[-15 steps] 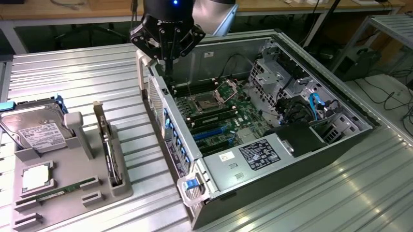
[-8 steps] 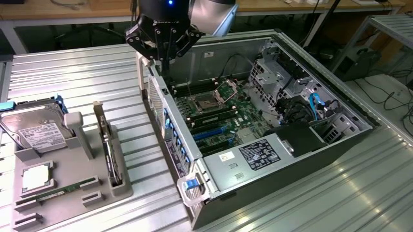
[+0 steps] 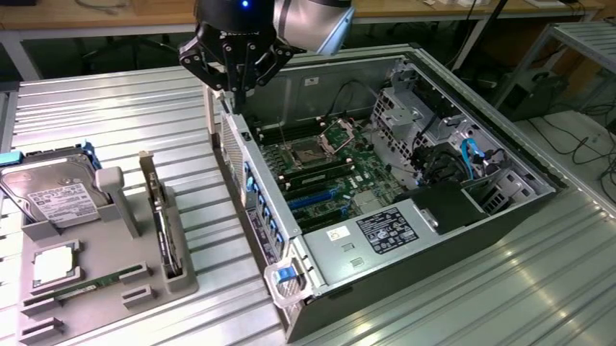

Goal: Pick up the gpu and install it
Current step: 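Reach for the gpu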

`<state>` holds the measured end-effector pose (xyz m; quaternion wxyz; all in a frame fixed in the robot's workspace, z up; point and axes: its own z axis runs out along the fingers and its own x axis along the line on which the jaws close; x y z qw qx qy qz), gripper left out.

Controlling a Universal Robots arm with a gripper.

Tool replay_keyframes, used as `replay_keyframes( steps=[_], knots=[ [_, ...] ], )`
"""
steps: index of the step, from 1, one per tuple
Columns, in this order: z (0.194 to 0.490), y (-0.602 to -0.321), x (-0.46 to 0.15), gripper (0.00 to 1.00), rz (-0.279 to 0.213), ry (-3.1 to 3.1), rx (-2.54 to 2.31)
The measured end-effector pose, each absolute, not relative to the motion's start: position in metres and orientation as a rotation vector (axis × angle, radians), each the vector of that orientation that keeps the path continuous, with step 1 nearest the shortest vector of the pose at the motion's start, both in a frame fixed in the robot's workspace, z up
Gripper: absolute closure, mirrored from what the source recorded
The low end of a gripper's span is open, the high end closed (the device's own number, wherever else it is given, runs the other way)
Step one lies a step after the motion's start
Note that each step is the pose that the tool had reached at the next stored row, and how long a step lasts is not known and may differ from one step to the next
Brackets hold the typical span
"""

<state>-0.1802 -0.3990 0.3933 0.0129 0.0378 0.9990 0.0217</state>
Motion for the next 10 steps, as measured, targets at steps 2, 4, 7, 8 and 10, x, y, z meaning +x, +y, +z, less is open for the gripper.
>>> replay_keyframes(
  steps=[2,4,7,8,10],
  knots=[
    [0.3933,-0.399,-0.1815,0.89,0.068,3.113,0.118],
    [0.3933,-0.399,-0.1828,0.89,0.068,3.113,0.118],
    [0.3933,-0.399,-0.1848,0.89,0.068,3.113,0.118],
    [0.3933,-0.399,-0.1854,0.89,0.068,3.113,0.118],
    [0.3933,-0.399,-0.1866,0.89,0.068,3.113,0.118]
  ],
)
